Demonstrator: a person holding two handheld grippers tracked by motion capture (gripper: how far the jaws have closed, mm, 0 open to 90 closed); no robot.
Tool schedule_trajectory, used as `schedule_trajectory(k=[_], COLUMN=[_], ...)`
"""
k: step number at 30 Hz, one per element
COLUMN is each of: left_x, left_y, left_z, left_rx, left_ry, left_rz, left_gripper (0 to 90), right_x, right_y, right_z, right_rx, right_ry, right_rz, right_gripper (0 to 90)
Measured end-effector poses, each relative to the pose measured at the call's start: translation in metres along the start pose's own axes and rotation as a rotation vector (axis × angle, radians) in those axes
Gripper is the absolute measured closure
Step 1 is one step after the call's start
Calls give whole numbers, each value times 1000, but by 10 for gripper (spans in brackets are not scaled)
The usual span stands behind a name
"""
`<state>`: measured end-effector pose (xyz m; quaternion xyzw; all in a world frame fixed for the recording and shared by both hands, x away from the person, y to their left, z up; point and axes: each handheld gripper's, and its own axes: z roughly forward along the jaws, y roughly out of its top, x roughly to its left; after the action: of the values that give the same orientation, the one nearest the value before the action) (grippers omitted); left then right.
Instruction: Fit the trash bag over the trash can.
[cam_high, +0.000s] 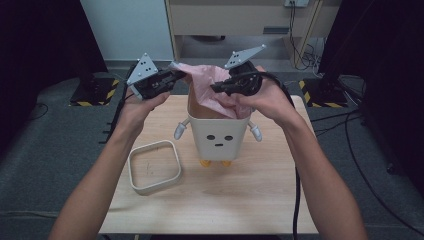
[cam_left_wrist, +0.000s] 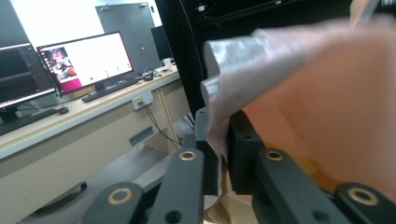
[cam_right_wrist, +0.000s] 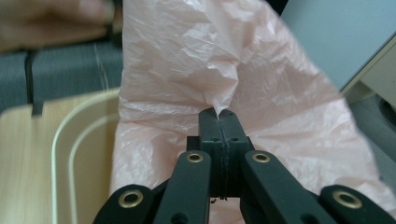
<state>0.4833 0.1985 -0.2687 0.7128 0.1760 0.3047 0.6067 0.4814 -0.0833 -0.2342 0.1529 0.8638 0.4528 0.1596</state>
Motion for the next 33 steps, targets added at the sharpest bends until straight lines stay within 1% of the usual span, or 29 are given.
schedule_trajectory(k=[2, 3, 4, 6, 8, 9, 11, 12, 13, 14, 15, 16, 19, 21, 22, 25, 27, 28, 30, 33], left_x=[-1, -1, -2, -4, -5, -7, -8, -9, -10, -12, -12, -14, -15, -16, -15, -14, -14, -13, -13, -12], left_y=[1, 1, 2, 2, 2, 2, 2, 1, 0, -1, -1, -3, -7, -11, -14, -20, -22, -24, -25, -26], left_z=[-1, -1, -1, -2, -3, -4, -5, -6, -7, -9, -9, -12, -17, -20, -22, -25, -26, -27, -28, -29], left_rx=[-5, -5, -6, -7, -6, -2, 1, 1, 3, 12, 12, 22, 33, 39, 42, 45, 47, 51, 54, 58], left_ry=[-4, -4, -10, -17, -21, -29, -34, -41, -44, -44, -44, -39, -38, -39, -38, -27, -26, -21, -19, -17], left_rz=[-7, -7, -1, -6, -1, 5, 6, 9, 10, 24, 24, 38, 46, 50, 47, 33, 34, 34, 33, 38], left_gripper=[859, 862, 869, 878, 883, 890, 894, 894, 895, 895, 896, 896, 896, 896, 896, 896, 896, 897, 896, 896], right_x=[4, 4, 7, 9, 9, 10, 11, 11, 11, 12, 12, 12, 12, 12, 11, 11, 11, 11, 10, 9], right_y=[-3, -3, -6, -8, -8, -9, -9, -9, -10, -11, -11, -12, -12, -13, -13, -14, -14, -15, -15, -16], right_z=[2, 2, 5, 8, 10, 12, 13, 13, 14, 15, 15, 15, 14, 13, 12, 12, 11, 10, 9, 5], right_rx=[29, 29, 60, 89, 99, 125, 135, 140, 150, 172, 172, 180, 192, 193, 197, 194, 196, 191, 192, 177], right_ry=[0, 0, -2, -7, -6, -12, -17, -21, -36, -52, -52, -56, -73, -76, -80, -84, -84, -79, -85, -87], right_rz=[-18, -18, -38, -56, -57, -62, -64, -72, -89, -95, -95, -102, -107, -114, -121, -115, -120, -113, -118, -112], right_gripper=[900, 900, 900, 900, 900, 900, 900, 900, 900, 900, 900, 900, 900, 900, 900, 900, 900, 900, 900, 900])
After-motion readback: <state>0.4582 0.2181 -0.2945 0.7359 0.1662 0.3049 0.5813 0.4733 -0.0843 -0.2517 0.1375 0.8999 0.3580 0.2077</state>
